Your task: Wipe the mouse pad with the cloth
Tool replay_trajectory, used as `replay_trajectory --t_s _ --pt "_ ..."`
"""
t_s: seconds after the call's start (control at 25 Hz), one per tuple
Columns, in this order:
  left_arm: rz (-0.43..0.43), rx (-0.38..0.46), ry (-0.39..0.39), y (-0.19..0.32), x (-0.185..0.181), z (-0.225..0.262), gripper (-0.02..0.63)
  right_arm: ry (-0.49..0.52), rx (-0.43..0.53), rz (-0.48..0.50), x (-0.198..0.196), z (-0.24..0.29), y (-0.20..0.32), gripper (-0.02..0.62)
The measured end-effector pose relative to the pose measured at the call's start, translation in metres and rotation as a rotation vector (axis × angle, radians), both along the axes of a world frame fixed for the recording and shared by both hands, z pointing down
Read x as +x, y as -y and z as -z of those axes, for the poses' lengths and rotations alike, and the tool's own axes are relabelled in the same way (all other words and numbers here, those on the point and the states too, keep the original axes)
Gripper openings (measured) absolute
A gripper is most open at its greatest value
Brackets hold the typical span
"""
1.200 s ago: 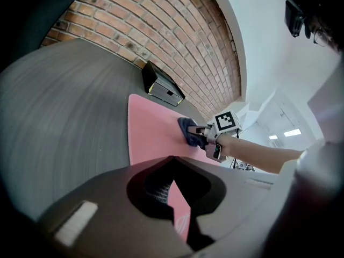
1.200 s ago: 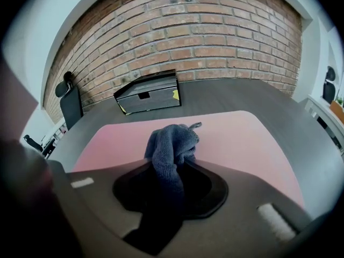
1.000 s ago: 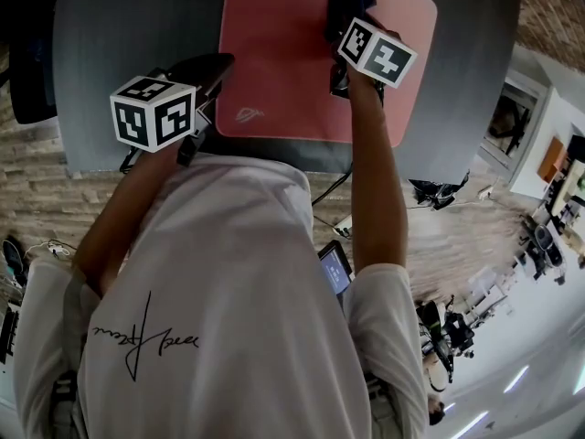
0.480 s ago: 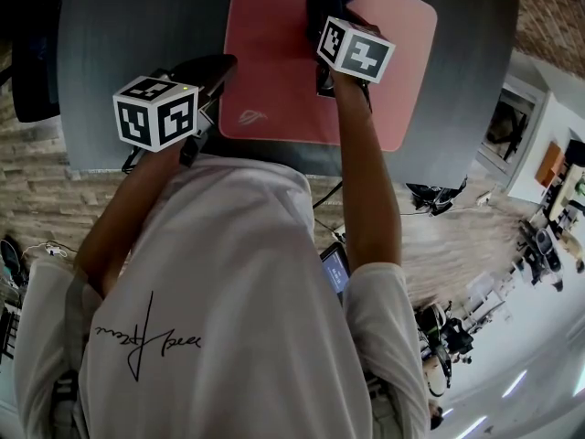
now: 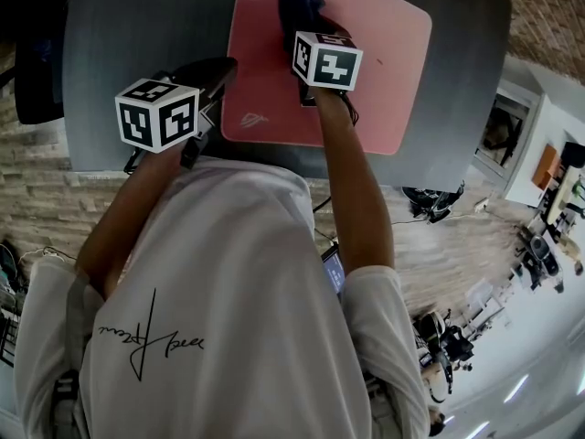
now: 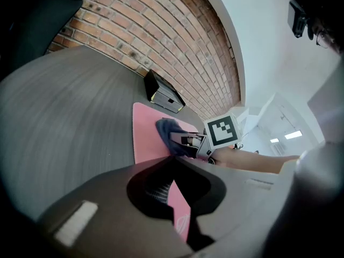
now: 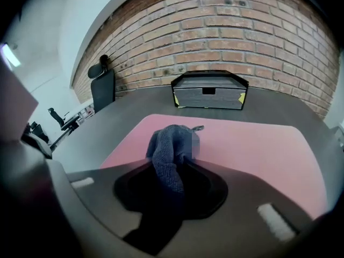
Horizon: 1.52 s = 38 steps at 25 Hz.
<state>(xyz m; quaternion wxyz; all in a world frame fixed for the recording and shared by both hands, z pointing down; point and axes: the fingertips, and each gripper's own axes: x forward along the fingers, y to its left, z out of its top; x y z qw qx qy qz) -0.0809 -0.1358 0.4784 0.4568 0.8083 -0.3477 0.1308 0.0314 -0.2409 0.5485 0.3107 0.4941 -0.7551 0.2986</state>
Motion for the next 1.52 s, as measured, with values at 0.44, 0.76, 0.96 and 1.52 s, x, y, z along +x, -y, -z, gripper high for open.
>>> replay_trajectory --t_s 0.44,0.76,0.96,1.52 --pt "0.005 0.036 -0.011 0.001 0.000 0.011 0.011 0.056 -0.009 0.100 -0.033 0.001 -0.037 0.101" --pt "-0.014 0.061 -0.014 -0.003 0.005 0.019 0.011 0.126 -0.057 0.088 -0.032 0.002 -0.069 0.100" --pt "-0.033 0.086 -0.017 -0.006 0.009 0.024 0.012 0.148 -0.080 0.051 -0.022 0.003 -0.085 0.095" --pt "-0.127 0.132 -0.014 -0.022 0.031 0.039 0.012 0.207 -0.020 -0.048 0.003 0.037 -0.119 0.080"
